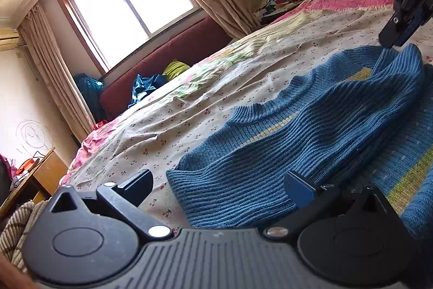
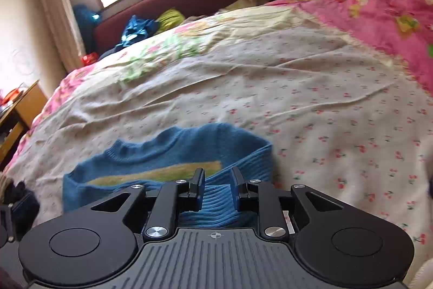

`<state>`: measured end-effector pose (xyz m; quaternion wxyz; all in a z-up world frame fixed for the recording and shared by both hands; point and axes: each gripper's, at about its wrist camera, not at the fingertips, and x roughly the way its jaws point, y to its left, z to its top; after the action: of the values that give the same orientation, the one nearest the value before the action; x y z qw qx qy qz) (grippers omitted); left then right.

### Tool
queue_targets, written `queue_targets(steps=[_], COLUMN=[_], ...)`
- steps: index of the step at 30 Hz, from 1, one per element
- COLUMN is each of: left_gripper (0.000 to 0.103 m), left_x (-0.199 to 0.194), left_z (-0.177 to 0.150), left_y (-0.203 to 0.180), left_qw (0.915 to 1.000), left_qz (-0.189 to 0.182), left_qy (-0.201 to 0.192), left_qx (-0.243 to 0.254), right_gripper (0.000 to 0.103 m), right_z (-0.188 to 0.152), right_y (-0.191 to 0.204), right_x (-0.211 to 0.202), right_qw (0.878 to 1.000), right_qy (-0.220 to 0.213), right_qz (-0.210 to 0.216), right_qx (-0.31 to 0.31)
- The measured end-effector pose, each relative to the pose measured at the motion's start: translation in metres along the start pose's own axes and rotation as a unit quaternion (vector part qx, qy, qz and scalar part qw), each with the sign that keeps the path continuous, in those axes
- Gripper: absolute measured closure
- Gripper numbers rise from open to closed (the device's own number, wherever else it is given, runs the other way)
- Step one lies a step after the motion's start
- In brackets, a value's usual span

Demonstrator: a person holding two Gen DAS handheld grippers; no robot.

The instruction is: Fold small clothes

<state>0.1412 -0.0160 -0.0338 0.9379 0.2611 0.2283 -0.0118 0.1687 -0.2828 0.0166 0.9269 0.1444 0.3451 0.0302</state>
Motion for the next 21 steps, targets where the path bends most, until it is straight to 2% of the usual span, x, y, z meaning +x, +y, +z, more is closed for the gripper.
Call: queue_targets(steps=[3,4,6,7,9,11,14,18,21], left_gripper=[0.0,0.0,0.0,0.0,0.0,0.0,0.0,0.0,0.0], left_x=[0.011,0.011,0.008,0.004,-0.007,-0.024,-0.056,-0.099,-0.124], left_z=[-0.008,-0.009,-0.01,-0.012,-0.016,-0.021,-0.03,-0.043,-0.051], left_y=[0.003,0.007,0.017,0.021,0.029,0.039,0.047,0.049,0.039], left_qw=[0.999,0.9985,0.998,0.9984,0.9985,0.9978,0.9971,0.9928,0.9885], left_qz=[-0.023,-0.03,-0.03,-0.02,-0.02,-0.035,-0.046,-0.085,-0.108], left_qy=[0.04,0.045,0.053,0.053,0.051,0.056,0.059,0.081,0.094], left_qx=[-0.003,-0.013,-0.016,-0.011,-0.006,-0.005,0.01,0.021,0.049], right_gripper=[0.082,0.081,0.087,0.085,0.078,0.078,0.078,0.074,0.072], right_z=[-0.005,-0.007,-0.013,-0.011,-0.008,-0.01,-0.02,-0.04,-0.053], right_y=[0.019,0.021,0.017,0.015,0.017,0.019,0.014,0.004,-0.009], right_x=[0.037,0.052,0.075,0.072,0.05,0.022,-0.017,-0.058,-0.077], right_qw=[0.996,0.995,0.992,0.992,0.993,0.993,0.989,0.987,0.986], right_qy=[0.061,0.084,0.126,0.125,0.114,0.108,0.126,0.145,0.154], right_qz=[0.056,0.057,0.021,0.029,0.035,0.039,0.06,0.066,0.065], right_qx=[-0.01,-0.007,0.004,0.013,-0.001,-0.03,-0.045,-0.034,-0.011])
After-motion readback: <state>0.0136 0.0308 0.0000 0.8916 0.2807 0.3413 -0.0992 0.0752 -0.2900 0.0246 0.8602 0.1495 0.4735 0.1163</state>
